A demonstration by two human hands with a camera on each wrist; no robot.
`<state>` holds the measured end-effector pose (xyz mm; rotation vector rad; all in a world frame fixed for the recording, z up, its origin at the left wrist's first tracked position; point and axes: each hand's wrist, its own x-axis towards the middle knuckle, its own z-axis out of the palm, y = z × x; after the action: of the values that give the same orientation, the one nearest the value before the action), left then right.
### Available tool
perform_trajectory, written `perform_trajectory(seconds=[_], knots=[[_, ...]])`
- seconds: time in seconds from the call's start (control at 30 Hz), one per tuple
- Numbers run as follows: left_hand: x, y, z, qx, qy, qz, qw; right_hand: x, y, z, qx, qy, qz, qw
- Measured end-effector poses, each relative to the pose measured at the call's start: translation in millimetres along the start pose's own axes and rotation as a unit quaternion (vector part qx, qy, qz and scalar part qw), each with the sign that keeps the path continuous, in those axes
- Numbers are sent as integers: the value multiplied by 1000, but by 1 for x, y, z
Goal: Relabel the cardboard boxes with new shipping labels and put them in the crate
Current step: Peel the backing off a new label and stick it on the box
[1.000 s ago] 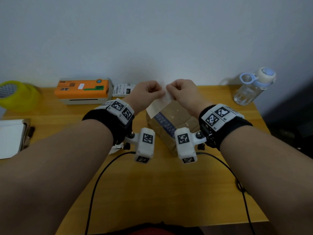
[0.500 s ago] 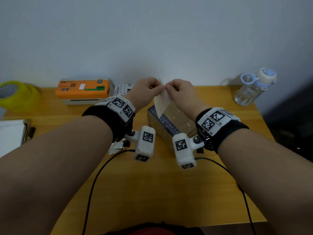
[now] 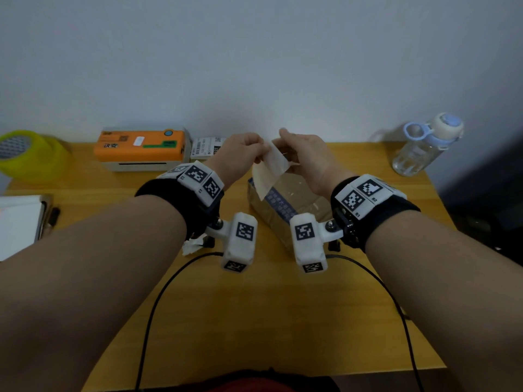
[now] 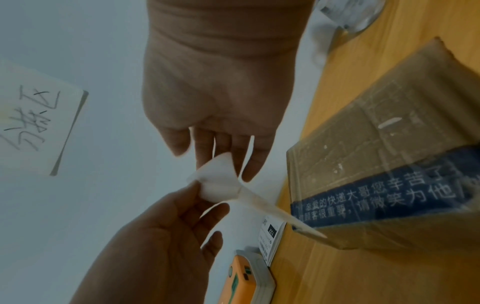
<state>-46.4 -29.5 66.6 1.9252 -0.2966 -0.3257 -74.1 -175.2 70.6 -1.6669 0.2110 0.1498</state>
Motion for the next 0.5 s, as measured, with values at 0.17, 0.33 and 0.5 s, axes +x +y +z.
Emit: perform_trajectory(seconds=[0.17,0.33,0.5], knots=[[-3,4,3,31,-12,27,999,2,4,0,-45,45,-74,995],[-2,11,5,51,28,27,998,1,6,-1,-65,82,-106,989],[0,15,8,48,61,40,996,-4,2,1,-77,83,-117,987]])
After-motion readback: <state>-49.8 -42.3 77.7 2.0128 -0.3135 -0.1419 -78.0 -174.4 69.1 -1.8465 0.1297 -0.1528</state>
